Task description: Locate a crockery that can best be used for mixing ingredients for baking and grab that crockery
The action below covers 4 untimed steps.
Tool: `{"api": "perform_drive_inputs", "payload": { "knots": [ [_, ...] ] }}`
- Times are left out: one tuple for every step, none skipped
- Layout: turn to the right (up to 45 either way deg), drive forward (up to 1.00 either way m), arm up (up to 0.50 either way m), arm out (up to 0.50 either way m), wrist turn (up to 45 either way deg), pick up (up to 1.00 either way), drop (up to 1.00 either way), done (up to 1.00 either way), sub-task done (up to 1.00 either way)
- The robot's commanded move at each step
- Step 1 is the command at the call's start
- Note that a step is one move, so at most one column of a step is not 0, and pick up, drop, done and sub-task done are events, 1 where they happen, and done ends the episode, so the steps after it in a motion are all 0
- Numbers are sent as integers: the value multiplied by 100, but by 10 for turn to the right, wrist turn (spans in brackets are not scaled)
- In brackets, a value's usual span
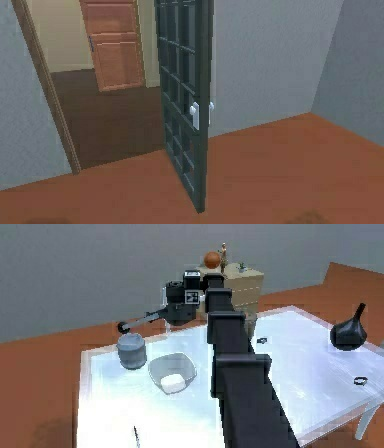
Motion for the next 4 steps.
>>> {"api": "perform_drive_inputs", "payload": {
  "knots": [
    [0,0,0,0,150,0,0,0,0],
    [0,0,-30,0,0,0,0,0,0],
    [0,0,0,0,0,100,0,0,0],
    [0,0,10,0,0,0,0,0,0]
  ]
}}
